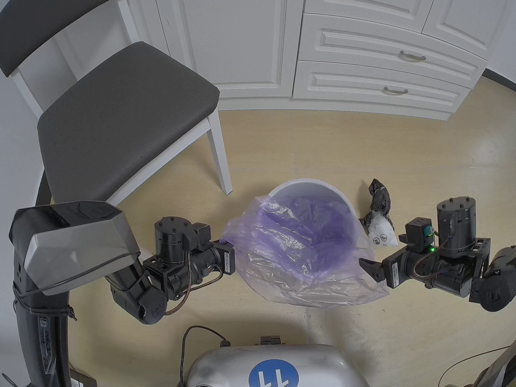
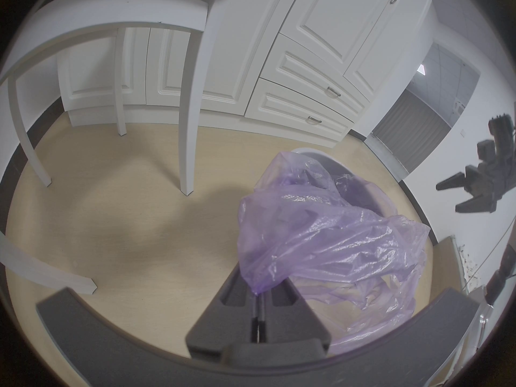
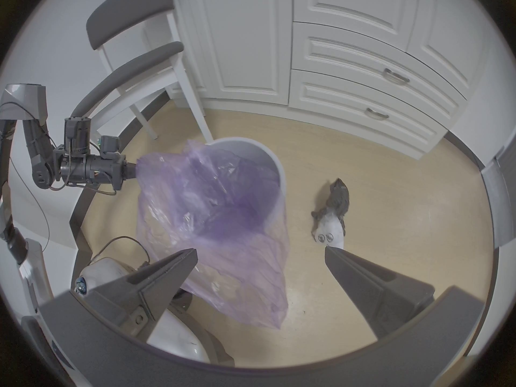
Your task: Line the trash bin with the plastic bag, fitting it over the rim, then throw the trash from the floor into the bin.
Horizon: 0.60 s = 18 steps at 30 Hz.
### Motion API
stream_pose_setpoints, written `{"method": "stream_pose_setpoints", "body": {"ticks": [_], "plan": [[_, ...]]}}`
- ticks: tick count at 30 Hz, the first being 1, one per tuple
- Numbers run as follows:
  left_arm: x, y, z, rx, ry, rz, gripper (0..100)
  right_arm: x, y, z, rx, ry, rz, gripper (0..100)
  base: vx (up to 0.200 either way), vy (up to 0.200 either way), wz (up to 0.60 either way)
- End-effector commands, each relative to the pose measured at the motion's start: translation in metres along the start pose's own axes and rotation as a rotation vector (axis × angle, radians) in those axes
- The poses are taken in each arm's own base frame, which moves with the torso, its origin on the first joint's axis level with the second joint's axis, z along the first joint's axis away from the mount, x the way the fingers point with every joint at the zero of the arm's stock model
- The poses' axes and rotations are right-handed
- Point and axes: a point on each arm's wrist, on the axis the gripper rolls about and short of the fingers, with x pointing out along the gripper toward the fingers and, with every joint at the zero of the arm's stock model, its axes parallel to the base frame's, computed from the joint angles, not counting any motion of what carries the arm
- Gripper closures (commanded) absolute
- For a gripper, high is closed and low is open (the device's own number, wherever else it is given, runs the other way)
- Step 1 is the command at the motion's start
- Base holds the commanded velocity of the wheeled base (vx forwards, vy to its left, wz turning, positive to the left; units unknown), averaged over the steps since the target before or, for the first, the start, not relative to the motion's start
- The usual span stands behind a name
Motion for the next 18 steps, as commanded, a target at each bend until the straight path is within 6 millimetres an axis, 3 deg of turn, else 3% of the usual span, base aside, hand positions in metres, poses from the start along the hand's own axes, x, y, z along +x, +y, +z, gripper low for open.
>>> {"method": "stream_pose_setpoints", "body": {"ticks": [1, 5, 6, 11, 18], "plan": [[-0.007, -0.003, 0.006, 0.023, -0.011, 0.010, 100, 0.005, 0.019, 0.021, -0.030, -0.027, 0.043, 0, 0.000, 0.000, 0.00], [-0.009, -0.002, 0.008, 0.041, -0.012, 0.033, 100, 0.024, 0.025, 0.008, -0.044, 0.037, 0.062, 0, 0.000, 0.000, 0.00], [-0.009, -0.002, 0.008, 0.041, -0.012, 0.033, 0, 0.024, 0.025, 0.008, -0.044, 0.037, 0.062, 0, 0.000, 0.000, 0.00], [-0.012, -0.002, 0.014, 0.042, -0.025, 0.035, 0, 0.040, 0.030, 0.002, -0.034, -0.025, 0.078, 0, 0.000, 0.000, 0.00], [-0.012, -0.001, 0.009, 0.041, -0.013, 0.036, 0, 0.034, 0.040, -0.011, -0.098, -0.029, 0.192, 0, 0.000, 0.000, 0.00]]}}
